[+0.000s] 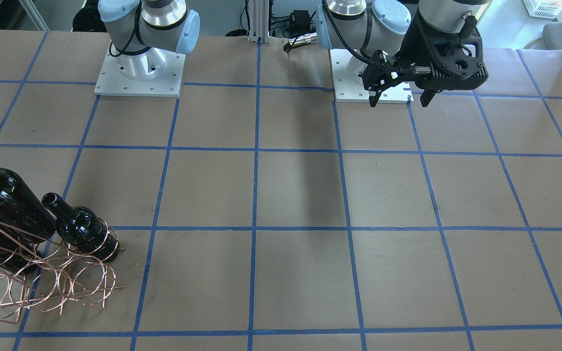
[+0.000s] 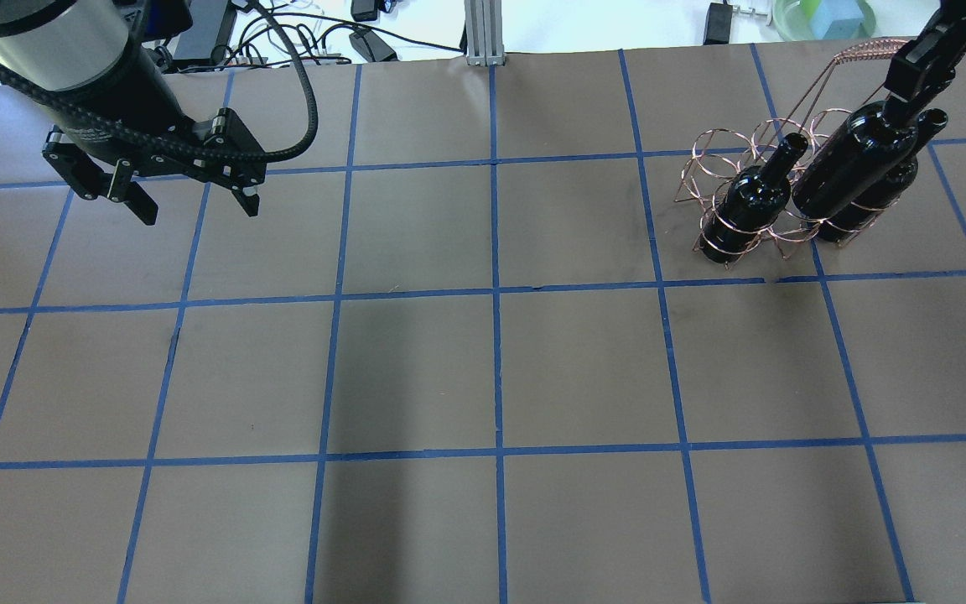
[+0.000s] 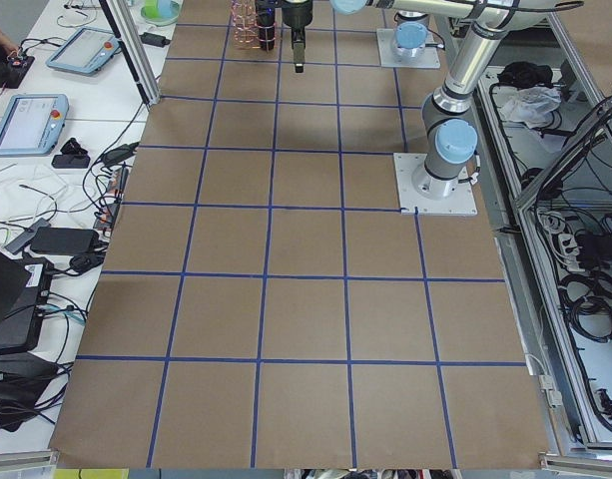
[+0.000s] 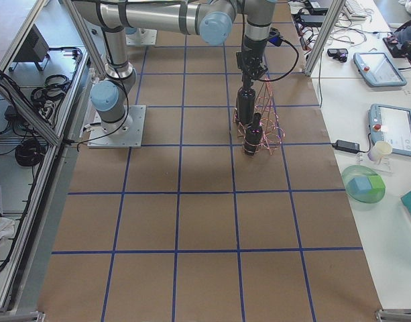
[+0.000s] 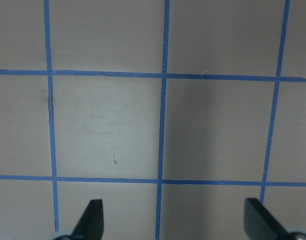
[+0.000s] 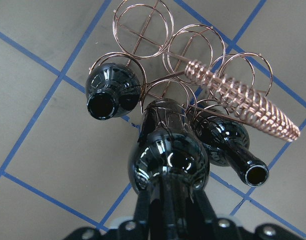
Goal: Place wine into wine basket
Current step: 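Slide the bottle into the empty rack ring beside the other bottles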
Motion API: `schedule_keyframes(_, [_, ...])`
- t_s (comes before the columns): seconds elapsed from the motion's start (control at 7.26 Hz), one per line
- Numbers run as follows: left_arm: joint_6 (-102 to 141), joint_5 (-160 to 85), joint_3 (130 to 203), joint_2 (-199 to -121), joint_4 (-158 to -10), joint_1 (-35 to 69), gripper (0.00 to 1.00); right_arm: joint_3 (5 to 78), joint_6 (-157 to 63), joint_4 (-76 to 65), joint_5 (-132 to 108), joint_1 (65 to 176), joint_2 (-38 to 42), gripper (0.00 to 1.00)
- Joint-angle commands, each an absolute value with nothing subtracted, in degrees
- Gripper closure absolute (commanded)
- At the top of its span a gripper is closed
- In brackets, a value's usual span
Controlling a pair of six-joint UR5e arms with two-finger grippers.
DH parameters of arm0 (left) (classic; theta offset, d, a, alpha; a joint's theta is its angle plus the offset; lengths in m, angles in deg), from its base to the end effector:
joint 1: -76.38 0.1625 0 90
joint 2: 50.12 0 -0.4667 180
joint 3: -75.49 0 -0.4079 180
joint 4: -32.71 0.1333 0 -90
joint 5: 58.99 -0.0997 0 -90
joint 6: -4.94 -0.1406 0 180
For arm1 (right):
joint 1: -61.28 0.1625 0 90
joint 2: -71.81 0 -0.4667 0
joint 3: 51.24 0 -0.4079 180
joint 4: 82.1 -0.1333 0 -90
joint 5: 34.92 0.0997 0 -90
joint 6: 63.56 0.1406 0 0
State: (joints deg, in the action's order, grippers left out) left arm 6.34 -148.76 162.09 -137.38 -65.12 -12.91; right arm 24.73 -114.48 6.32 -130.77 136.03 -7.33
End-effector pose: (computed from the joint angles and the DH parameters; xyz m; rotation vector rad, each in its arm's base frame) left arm -0.1279 -0.4804 0.5288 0.0579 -3.1369 -0.0463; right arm -0.0427 -0.6090 0.5064 0.9292 -2.8951 -0.0495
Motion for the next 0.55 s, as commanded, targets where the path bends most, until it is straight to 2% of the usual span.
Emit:
schedule_keyframes(0.0, [4.33,-148.99,162.24,-137.30,-64.85,-12.74,0.00,24.69,-114.54,7.45,-130.54,136.16,-6.42,1.00])
schedule_keyframes(0.41, [4.42,-149.26,162.33,-137.30,-64.76,-12.74,0.00,24.69,-114.98,8.77,-130.54,136.16,-5.19,1.00])
